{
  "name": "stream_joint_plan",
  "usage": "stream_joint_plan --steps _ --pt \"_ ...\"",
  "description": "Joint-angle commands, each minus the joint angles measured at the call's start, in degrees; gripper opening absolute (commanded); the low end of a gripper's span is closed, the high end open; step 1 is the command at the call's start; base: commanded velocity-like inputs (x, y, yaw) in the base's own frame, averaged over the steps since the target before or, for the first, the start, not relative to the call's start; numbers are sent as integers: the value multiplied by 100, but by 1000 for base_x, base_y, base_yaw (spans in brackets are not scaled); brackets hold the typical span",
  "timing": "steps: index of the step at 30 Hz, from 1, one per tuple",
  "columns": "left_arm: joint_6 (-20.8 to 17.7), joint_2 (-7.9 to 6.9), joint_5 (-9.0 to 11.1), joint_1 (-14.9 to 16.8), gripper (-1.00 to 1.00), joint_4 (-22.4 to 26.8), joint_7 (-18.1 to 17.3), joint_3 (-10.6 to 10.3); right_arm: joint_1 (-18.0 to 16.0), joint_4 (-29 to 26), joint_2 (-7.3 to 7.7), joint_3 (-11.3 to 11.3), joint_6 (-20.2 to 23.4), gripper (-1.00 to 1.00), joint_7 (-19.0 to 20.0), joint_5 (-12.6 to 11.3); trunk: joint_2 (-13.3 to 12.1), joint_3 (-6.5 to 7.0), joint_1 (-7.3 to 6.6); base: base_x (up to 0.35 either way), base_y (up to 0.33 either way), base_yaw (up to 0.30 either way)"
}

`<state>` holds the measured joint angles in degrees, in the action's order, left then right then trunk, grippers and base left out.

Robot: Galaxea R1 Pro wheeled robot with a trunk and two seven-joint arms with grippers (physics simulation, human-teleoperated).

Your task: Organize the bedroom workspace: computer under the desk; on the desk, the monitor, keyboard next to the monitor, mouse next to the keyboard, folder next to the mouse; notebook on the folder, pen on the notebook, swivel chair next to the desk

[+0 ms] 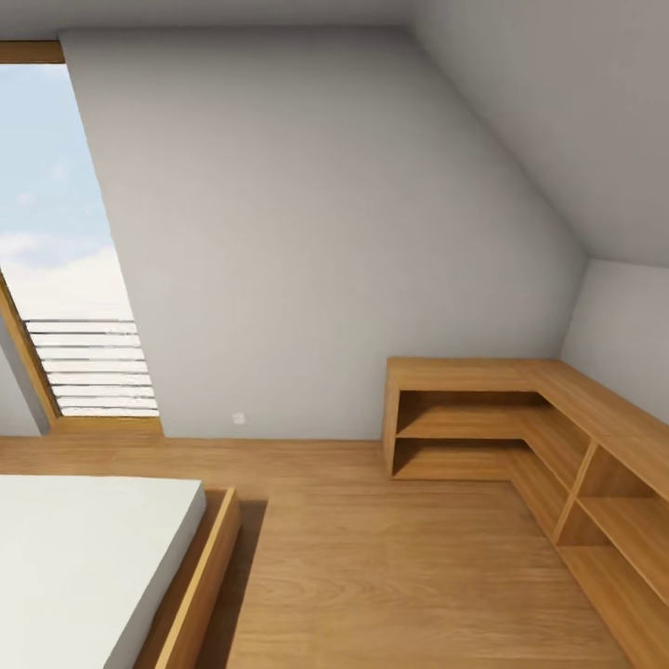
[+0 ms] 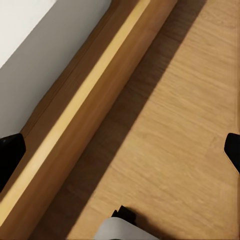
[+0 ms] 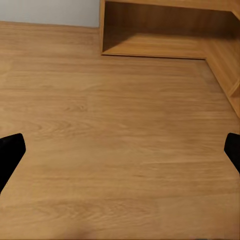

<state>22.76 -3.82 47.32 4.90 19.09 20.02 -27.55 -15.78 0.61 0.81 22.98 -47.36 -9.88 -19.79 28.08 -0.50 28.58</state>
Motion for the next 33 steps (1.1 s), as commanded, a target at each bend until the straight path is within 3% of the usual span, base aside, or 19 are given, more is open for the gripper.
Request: stream_joint_plan --steps 1,26,33 --pt "16 -5 32 3 100 7 41 -49 -4 7 -1 49 -9 100 -34 -17 6 -5 6 322 0 0" --pt "12 -5 32 3 100 7 42 -49 -4 9 6 57 79 100 -2 -8 6 -5 6 322 0 -2" --pt "10 -5 32 3 100 7 43 -49 -3 10 6 57 78 100 178 -8 6 1 6 322 0 -163"
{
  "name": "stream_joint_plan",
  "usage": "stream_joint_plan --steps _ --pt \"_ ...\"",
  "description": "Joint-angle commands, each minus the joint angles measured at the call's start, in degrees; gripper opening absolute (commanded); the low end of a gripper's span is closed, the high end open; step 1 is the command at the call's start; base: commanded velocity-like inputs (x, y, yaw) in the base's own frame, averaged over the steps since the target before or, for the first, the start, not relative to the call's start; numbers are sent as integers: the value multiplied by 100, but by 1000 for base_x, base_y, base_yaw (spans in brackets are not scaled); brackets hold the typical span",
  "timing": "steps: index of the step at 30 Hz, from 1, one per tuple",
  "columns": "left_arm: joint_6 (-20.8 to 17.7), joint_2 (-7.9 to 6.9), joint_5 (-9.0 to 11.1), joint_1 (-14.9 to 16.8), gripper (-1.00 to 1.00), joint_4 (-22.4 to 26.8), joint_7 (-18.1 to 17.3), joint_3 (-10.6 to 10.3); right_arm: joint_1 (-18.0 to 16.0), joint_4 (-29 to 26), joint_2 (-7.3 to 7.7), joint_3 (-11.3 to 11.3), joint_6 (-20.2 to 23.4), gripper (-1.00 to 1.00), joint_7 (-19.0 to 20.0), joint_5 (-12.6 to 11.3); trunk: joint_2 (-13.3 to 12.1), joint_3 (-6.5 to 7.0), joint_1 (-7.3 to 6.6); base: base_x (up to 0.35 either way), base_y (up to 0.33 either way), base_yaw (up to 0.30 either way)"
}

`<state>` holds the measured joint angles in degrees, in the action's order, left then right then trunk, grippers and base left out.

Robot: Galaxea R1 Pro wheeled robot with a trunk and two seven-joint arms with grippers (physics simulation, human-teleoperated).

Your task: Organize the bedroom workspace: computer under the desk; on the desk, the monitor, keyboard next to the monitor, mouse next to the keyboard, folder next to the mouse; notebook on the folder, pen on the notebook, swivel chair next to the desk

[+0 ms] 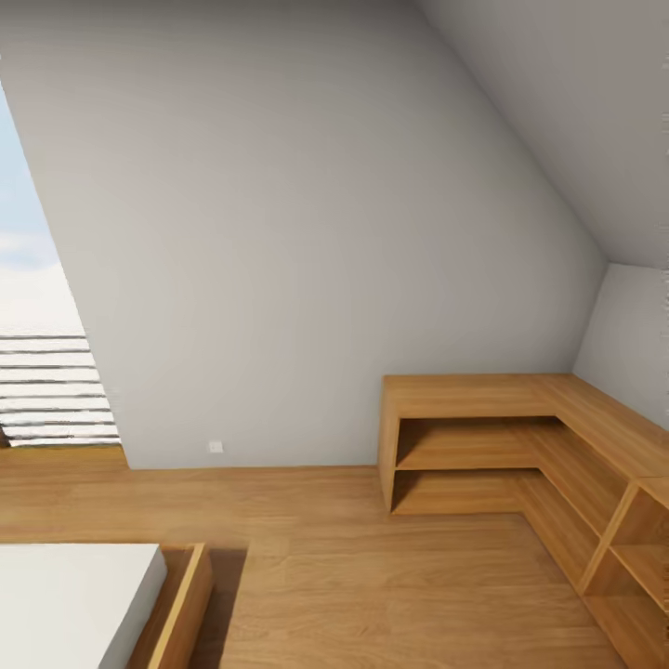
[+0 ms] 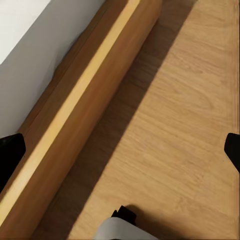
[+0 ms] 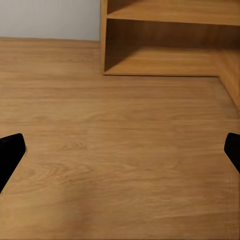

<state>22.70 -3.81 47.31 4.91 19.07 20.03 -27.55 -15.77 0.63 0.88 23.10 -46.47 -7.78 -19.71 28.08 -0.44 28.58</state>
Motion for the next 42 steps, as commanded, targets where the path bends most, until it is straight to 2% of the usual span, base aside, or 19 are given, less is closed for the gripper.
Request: stream_joint_plan --steps 1,7,23,42 --pt "15 -6 32 1 100 9 42 -49 -4 7 -1 46 -11 100 11 -15 5 -3 6 322 0 -230" --pt "16 -6 32 1 100 9 42 -49 -5 7 0 46 -11 100 240 -15 5 8 6 322 0 -243" --pt "7 -6 32 1 100 -93 41 -58 -5 7 0 46 -11 100 286 -15 5 40 6 312 0 -251" --pt "23 -6 23 1 100 -211 36 -49 -5 7 0 48 -11 100 286 -15 5 77 6 43 0 -253"
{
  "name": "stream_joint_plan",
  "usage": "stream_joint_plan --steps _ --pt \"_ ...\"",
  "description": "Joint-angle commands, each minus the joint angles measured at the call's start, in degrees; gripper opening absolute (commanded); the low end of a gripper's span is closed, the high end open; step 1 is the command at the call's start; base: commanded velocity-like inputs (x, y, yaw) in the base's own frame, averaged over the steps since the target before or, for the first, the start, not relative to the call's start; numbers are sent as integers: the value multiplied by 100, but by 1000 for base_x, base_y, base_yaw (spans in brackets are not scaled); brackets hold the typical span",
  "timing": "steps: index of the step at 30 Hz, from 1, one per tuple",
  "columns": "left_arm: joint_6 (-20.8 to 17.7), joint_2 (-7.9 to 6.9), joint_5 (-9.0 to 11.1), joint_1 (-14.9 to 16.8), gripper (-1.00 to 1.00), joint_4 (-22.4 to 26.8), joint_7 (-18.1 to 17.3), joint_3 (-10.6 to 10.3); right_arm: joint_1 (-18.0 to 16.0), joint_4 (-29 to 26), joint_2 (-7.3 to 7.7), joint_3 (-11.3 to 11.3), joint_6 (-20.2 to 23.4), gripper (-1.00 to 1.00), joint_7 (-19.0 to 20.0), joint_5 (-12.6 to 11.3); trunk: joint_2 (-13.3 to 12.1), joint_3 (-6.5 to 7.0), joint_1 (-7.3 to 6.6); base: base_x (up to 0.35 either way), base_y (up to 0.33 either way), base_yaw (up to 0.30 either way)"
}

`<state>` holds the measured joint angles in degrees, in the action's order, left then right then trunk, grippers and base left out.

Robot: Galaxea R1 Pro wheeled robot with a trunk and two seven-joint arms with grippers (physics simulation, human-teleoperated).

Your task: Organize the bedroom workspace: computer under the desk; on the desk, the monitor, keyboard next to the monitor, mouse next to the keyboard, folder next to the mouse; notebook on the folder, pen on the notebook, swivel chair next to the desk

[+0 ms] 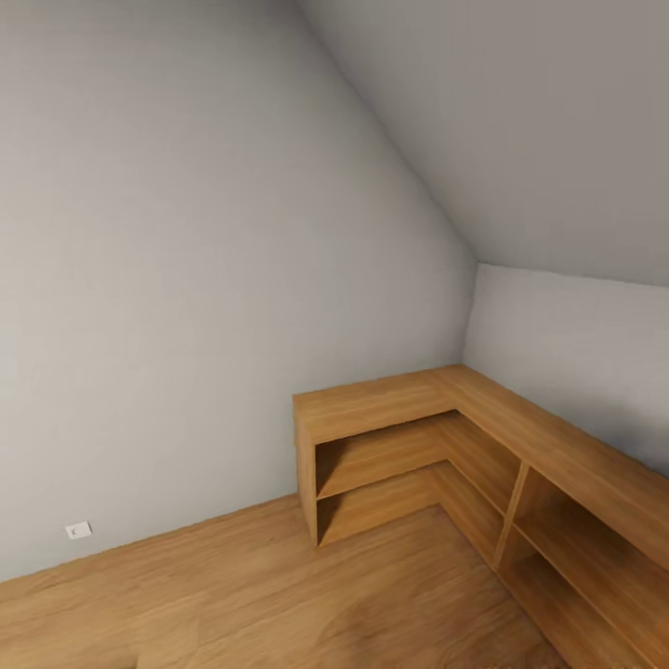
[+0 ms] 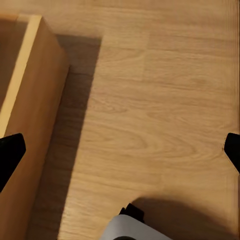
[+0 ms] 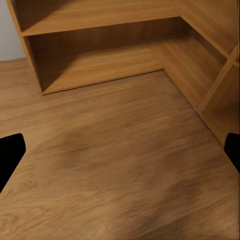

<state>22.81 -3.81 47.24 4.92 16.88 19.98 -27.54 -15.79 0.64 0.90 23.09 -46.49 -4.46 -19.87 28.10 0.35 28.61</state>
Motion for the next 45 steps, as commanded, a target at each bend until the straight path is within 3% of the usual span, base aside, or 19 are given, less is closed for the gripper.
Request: stream_joint_plan --steps 1,24,45 --pt "13 -5 31 0 100 9 41 -49 -3 9 -2 49 -9 100 -47 1 3 0 3 172 0 -253" --pt "13 -5 31 0 100 8 41 -49 -3 16 2 55 -9 100 -47 9 3 47 3 298 0 -253" --pt "13 -5 31 0 100 8 41 -49 -3 16 5 63 -9 100 -38 9 3 95 3 35 6 -259"
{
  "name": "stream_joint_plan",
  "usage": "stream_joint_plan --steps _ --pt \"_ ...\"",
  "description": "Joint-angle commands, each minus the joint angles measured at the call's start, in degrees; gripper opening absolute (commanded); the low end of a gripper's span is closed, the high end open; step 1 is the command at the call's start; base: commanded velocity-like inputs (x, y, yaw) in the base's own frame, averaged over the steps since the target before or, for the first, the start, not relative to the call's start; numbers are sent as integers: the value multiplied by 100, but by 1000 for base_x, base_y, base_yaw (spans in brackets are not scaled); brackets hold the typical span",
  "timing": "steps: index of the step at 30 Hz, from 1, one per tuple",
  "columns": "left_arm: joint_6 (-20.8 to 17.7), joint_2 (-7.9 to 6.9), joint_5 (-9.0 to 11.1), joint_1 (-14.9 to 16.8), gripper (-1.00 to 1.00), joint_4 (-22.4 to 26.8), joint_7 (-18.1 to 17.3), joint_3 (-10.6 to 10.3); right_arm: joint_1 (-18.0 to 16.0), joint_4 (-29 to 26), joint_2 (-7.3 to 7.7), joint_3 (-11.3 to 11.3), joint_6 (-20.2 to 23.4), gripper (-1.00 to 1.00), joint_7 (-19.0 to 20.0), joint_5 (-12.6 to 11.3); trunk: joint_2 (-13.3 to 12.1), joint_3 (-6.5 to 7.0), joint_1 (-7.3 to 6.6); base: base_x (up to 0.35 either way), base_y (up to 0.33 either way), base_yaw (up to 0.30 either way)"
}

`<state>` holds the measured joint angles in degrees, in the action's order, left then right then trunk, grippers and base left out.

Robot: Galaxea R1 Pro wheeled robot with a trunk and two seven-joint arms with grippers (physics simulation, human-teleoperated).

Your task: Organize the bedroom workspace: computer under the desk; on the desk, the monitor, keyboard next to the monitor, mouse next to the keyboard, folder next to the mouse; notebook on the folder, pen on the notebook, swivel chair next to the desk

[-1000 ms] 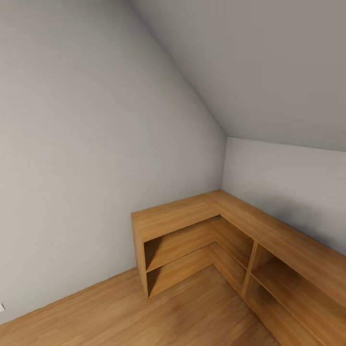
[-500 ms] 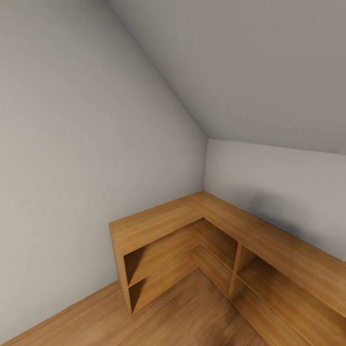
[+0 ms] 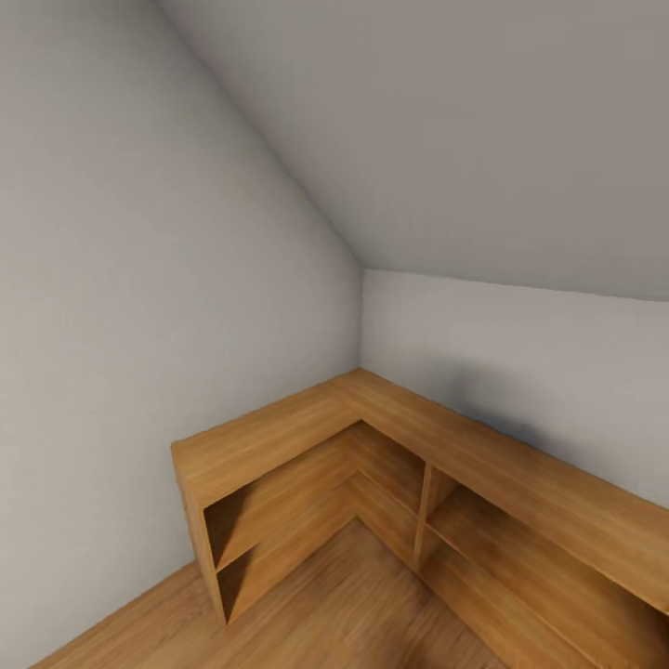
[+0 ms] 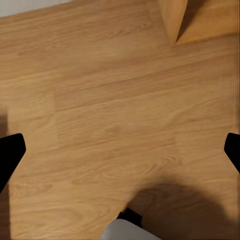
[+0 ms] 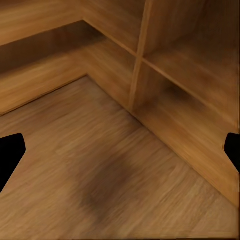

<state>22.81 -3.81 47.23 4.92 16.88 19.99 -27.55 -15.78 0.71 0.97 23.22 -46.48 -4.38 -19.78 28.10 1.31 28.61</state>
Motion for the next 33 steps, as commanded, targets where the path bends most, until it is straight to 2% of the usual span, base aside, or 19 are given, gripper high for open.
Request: stream_joint_plan --steps 1,11,16,22,33 --pt "13 -5 32 0 100 8 40 -49 -4 8 -1 50 -11 100 -46 1 3 1 3 153 103 -264" --pt "13 -3 32 0 100 8 40 -49 -4 8 0 51 -11 100 -46 11 3 26 3 200 120 -264" --pt "13 0 32 0 100 8 40 -49 -4 8 -5 44 -7 100 -50 166 3 38 3 29 13 -244" --pt "13 -1 32 0 100 8 40 -49 -4 8 -14 34 -2 100 -60 240 3 42 3 4 2 -61" --pt "13 0 32 0 100 8 40 -49 -4 3 -17 30 32 100 -63 235 3 -8 3 0 0 -110"
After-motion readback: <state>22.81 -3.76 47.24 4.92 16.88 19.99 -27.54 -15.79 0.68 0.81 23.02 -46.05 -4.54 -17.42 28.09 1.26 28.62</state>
